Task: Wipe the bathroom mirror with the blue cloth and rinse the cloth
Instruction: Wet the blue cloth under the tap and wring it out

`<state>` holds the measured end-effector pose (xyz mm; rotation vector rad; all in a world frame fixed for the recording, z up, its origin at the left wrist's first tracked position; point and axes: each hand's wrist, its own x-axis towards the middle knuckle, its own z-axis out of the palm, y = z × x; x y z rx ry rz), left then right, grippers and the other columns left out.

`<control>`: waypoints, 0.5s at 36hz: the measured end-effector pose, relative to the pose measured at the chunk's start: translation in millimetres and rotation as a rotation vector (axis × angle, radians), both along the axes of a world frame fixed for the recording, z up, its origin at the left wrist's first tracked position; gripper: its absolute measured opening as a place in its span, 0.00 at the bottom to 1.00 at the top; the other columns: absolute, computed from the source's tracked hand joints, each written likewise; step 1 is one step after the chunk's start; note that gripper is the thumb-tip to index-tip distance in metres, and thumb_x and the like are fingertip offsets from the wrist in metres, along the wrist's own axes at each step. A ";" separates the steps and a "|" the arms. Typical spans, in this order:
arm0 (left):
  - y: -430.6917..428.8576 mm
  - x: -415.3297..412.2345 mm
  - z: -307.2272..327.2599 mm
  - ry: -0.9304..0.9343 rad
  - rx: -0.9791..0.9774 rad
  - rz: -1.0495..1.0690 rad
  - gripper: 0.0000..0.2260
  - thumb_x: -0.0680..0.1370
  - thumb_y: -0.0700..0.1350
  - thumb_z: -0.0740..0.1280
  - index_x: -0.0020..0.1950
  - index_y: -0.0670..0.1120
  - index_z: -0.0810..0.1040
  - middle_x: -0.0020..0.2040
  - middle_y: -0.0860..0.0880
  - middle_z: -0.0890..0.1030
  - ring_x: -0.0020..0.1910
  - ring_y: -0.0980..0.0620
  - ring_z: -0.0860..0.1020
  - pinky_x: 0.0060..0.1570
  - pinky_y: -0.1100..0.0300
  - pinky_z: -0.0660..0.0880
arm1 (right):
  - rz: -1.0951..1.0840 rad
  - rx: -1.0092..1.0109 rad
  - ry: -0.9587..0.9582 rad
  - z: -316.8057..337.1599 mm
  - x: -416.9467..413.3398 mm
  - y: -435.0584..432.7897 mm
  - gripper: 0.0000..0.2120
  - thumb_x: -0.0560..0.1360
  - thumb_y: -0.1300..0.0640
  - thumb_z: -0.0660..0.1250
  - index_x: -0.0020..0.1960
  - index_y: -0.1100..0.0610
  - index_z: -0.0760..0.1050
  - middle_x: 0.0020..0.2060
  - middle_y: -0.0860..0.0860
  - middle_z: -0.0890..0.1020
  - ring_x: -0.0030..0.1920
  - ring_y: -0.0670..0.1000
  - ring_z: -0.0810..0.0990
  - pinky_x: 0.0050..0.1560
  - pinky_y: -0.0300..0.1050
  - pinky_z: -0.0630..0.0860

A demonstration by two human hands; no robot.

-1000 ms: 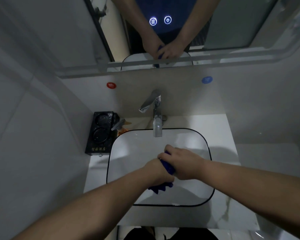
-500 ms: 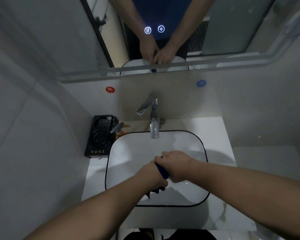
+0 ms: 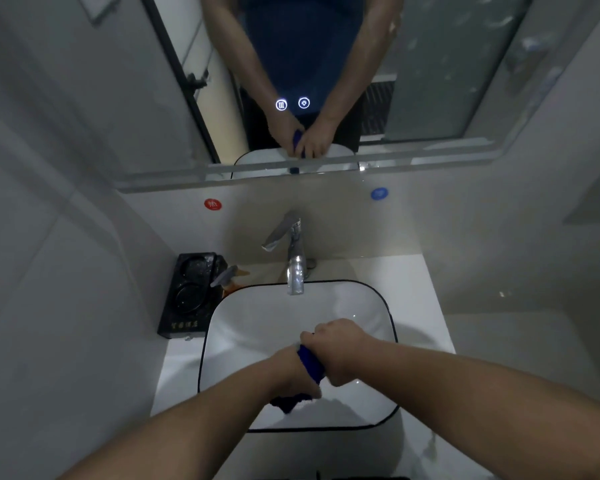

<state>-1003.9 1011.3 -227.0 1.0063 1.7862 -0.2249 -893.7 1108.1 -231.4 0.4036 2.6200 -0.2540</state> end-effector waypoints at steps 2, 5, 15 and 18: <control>-0.7 1.5 -8.5 0.131 0.109 -0.083 0.08 0.76 0.45 0.74 0.49 0.48 0.77 0.48 0.45 0.84 0.48 0.45 0.85 0.47 0.53 0.82 | -0.062 -0.010 -0.024 2.1 -2.8 -2.6 0.26 0.71 0.52 0.77 0.65 0.53 0.72 0.46 0.51 0.78 0.44 0.54 0.78 0.44 0.50 0.76; -3.0 1.7 -19.4 0.270 0.203 -0.008 0.19 0.75 0.49 0.74 0.62 0.50 0.71 0.43 0.52 0.76 0.45 0.48 0.80 0.46 0.53 0.79 | -0.117 0.000 -0.099 5.4 -10.5 -4.0 0.20 0.70 0.50 0.75 0.59 0.52 0.75 0.43 0.49 0.78 0.43 0.53 0.81 0.45 0.51 0.79; 3.3 6.0 -43.2 0.442 0.546 -0.302 0.14 0.76 0.57 0.70 0.58 0.56 0.71 0.47 0.52 0.83 0.42 0.49 0.83 0.43 0.54 0.82 | -0.652 -0.569 -0.106 -10.6 21.6 3.4 0.06 0.62 0.58 0.73 0.30 0.54 0.77 0.30 0.50 0.80 0.32 0.52 0.81 0.38 0.46 0.78; 14.3 11.2 -41.3 0.441 0.550 -0.353 0.13 0.77 0.54 0.70 0.58 0.54 0.73 0.47 0.52 0.83 0.43 0.48 0.83 0.39 0.56 0.75 | -0.737 -0.676 -0.039 -15.2 36.0 7.7 0.10 0.61 0.60 0.72 0.26 0.51 0.74 0.27 0.47 0.78 0.32 0.52 0.79 0.36 0.45 0.75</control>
